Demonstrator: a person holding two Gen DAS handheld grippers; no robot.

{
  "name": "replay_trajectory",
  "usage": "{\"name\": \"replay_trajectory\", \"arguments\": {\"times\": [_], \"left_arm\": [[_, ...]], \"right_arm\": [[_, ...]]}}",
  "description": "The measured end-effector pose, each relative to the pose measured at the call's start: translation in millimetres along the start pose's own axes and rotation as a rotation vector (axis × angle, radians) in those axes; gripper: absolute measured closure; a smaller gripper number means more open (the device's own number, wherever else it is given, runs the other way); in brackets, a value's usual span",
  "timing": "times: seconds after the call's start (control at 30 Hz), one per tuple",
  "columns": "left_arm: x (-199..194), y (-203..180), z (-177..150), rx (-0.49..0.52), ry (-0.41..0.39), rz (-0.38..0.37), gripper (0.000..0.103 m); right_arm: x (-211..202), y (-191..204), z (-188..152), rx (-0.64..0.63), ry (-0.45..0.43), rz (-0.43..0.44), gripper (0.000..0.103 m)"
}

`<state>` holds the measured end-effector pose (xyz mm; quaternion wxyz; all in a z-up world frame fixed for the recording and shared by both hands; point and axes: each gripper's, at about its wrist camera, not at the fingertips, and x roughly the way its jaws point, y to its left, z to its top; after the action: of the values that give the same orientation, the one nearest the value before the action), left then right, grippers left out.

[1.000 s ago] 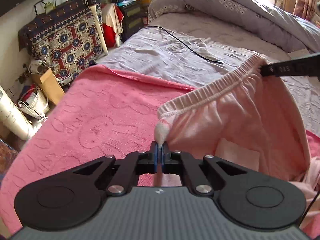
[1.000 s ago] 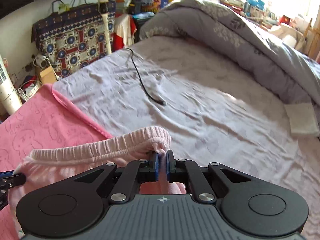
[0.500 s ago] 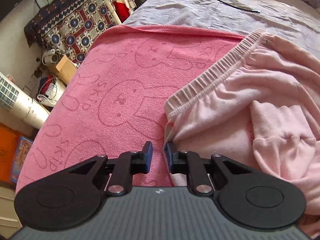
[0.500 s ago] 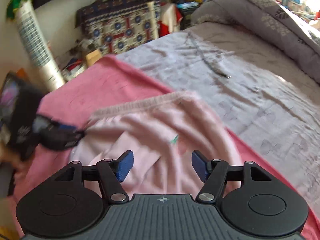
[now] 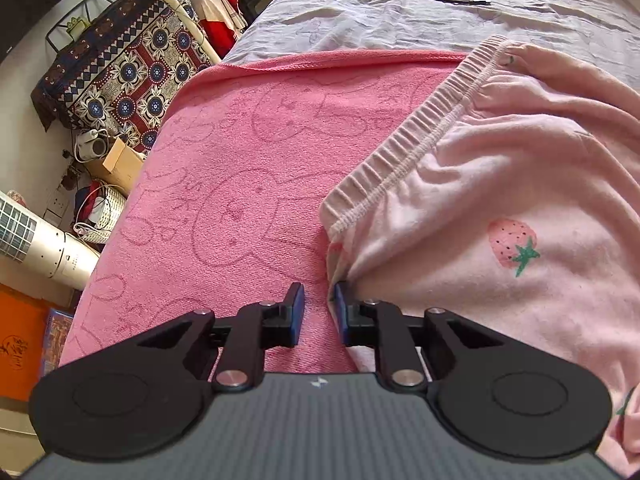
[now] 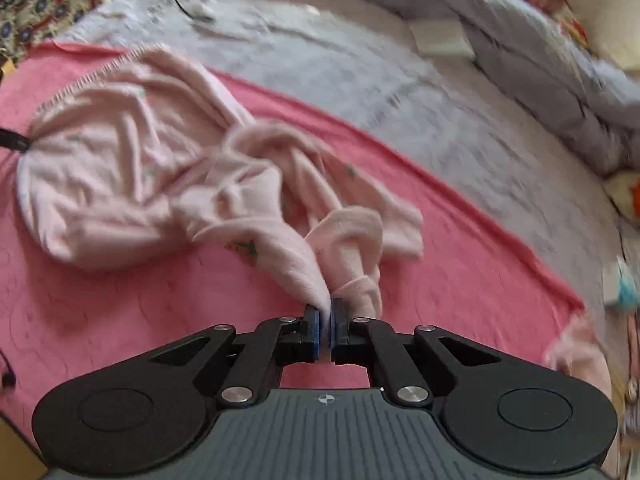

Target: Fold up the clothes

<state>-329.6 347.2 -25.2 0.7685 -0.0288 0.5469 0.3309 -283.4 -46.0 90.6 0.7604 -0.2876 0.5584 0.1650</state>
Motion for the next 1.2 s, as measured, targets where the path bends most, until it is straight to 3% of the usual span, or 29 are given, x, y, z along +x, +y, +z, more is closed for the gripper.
{"name": "replay_trajectory", "arguments": {"times": [0.1,0.17,0.2,0.23,0.3,0.43,0.47,0.53,0.6,0.67,0.73,0.8,0.9,0.97,1.2], "left_arm": [[0.5,-4.1,0.4,0.030,-0.002,0.011,0.082],[0.3,-7.3,0.3,0.050,-0.002,0.024,0.082],[-0.3,-8.7,0.7,0.061,0.000,0.031,0.082],[-1.0,-10.1,1.1,0.072,0.002,0.039,0.081],[-7.6,-9.0,4.3,0.077,0.011,0.054,0.074],[-36.3,7.1,16.3,0.026,-0.040,0.042,0.071],[-42.7,8.2,21.8,0.041,-0.066,0.047,0.071],[-55.3,10.4,32.7,0.071,-0.119,0.059,0.061],[-61.0,9.7,42.7,0.102,-0.156,0.075,0.060],[-58.6,7.4,50.3,0.110,-0.155,0.085,0.060],[-53.6,6.7,54.8,0.084,-0.135,0.071,0.060],[-48.3,6.6,57.8,0.046,-0.114,0.047,0.060],[-40.9,2.1,59.1,0.011,-0.096,0.026,0.060],[-36.9,-2.9,62.3,0.005,-0.092,0.018,0.060],[-37.9,-41.4,94.8,0.050,-0.158,-0.048,0.060]], "right_arm": [[24.8,-10.8,-58.3,-0.063,0.210,-0.069,0.092],[43.5,-11.4,-69.7,-0.048,0.276,-0.091,0.082],[52.7,-11.6,-74.2,-0.036,0.305,-0.100,0.069],[53.5,-15.5,-70.9,-0.004,0.278,-0.091,0.053],[50.8,-25.1,-60.1,0.072,0.194,-0.066,0.038],[82.0,-58.8,1.9,0.282,0.057,0.039,0.027],[90.2,-67.5,17.9,0.335,0.023,0.066,0.027],[106.8,-84.7,49.9,0.441,-0.045,0.121,0.027],[123.3,-101.9,82.0,0.546,-0.114,0.175,0.025],[158.6,-108.3,111.9,0.637,-0.067,0.240,0.027],[183.4,-106.4,129.2,0.694,-0.016,0.261,0.068],[166.0,-99.7,129.9,0.662,-0.070,0.270,0.086],[102.4,-81.0,105.1,0.509,-0.172,0.279,0.086],[61.6,-61.3,74.7,0.373,-0.168,0.368,0.086],[22.8,26.1,-50.6,-0.003,0.268,0.582,0.083]]}}
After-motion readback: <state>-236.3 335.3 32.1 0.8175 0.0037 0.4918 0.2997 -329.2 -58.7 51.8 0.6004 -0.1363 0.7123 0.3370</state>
